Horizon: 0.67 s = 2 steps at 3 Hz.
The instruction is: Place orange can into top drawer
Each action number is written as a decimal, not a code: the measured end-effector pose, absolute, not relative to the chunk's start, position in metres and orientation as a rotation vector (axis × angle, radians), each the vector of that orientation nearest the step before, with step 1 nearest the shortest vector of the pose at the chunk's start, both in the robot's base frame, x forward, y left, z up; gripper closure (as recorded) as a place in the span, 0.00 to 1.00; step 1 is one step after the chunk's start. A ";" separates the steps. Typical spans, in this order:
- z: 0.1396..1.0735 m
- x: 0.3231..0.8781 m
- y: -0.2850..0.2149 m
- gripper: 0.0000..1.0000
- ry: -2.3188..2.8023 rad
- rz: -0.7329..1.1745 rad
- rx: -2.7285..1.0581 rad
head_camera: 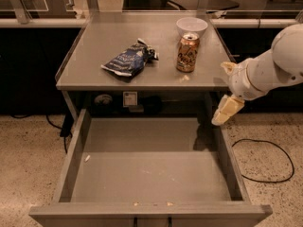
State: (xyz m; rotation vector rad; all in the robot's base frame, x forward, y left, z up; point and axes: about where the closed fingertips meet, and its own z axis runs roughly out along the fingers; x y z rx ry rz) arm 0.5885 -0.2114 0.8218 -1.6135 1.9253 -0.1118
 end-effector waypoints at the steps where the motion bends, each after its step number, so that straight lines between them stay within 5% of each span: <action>1: 0.824 0.590 -0.210 0.00 1.915 -0.101 -1.612; 2: 0.842 0.608 -0.208 0.00 1.875 -0.108 -1.640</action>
Offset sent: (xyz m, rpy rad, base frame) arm 0.0519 0.0044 0.0645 0.0011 -0.0805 0.0755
